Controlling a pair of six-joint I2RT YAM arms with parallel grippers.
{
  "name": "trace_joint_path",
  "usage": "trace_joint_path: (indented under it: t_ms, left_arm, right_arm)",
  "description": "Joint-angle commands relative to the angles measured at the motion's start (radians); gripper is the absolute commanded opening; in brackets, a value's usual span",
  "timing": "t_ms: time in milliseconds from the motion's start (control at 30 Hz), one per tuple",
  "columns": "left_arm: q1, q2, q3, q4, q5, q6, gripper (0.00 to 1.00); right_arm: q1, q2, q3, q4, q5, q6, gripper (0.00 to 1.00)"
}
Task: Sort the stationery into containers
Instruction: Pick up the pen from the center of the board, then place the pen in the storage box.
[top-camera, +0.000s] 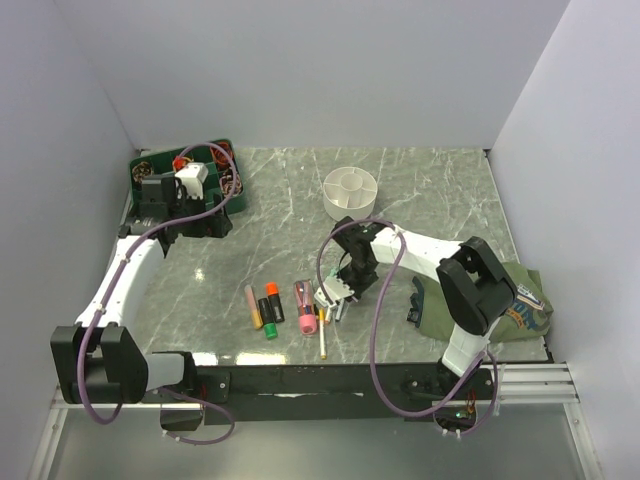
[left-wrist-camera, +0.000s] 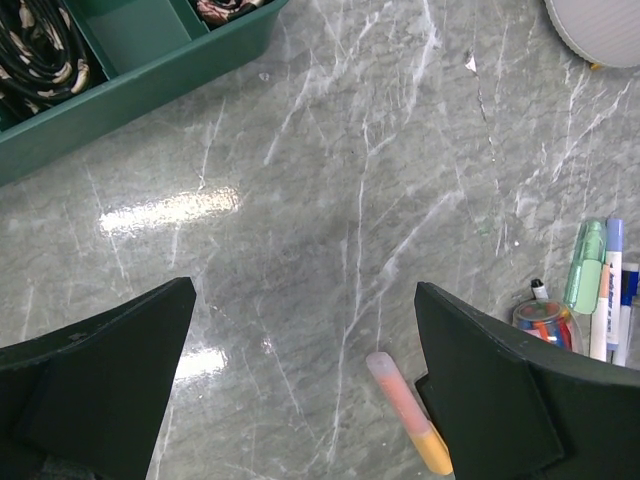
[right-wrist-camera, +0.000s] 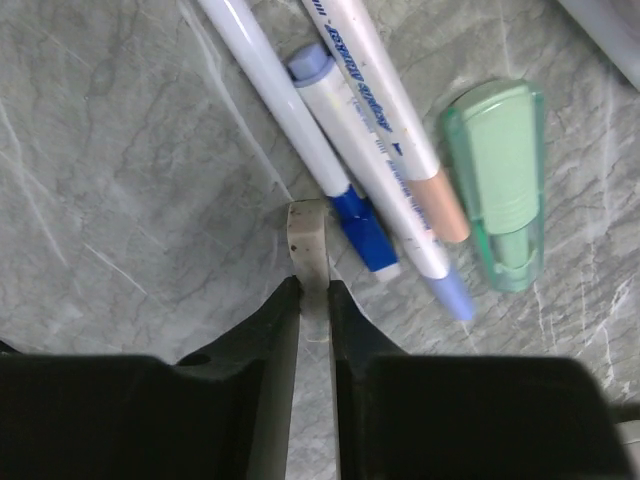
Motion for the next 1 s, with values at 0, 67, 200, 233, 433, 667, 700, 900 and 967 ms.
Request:
trace_joint_path:
  t_ms: [0,67,200,233,433,667,700,900,967]
  left_arm:
    - [0.004,0.008,0.013,0.023,0.030,-0.008,1.00]
    - [0.004,0.009,0.025,0.012,0.038,-0.012,1.00]
    - [0.004,0.024,0.050,0.011,0.097,-0.025,0.99]
    - [0.004,0.029,0.054,0.015,0.107,-0.030,1.00]
    - [0.004,0.103,0.135,0.037,0.168,-0.045,0.99]
    - [0.004,0.257,0.313,0.017,0.153,-0.028,0.99]
    - [0.004,0.270,0.329,0.009,0.150,-0.021,1.00]
    - [-0.013,0.333,0.404,-0.002,0.113,0.014,0.99]
    - [-0.025,0.340,0.404,-0.002,0.104,0.019,0.99]
  right_arm:
    - [-0.029,-0.013,0.028,-0.016,0.011,0.043,0.14]
    - [-0.048,-0.051,0.065,-0.054,0.005,0.077,0.12]
    - [-0.134,-0.120,0.231,-0.201,-0.048,0.164,0.10]
    - [-0.157,-0.131,0.270,-0.222,-0.075,0.230,0.10]
    - [-0.389,-0.056,0.552,-0.207,-0.359,0.686,0.08]
    - [-0.563,0.016,0.565,0.152,-0.558,1.200,0.06]
    - [-0.571,0.040,0.569,0.206,-0.567,1.232,0.07]
    - [-0.605,0.159,0.634,0.374,-0.642,1.522,0.07]
    - [-0.603,0.188,0.640,0.409,-0.638,1.589,0.07]
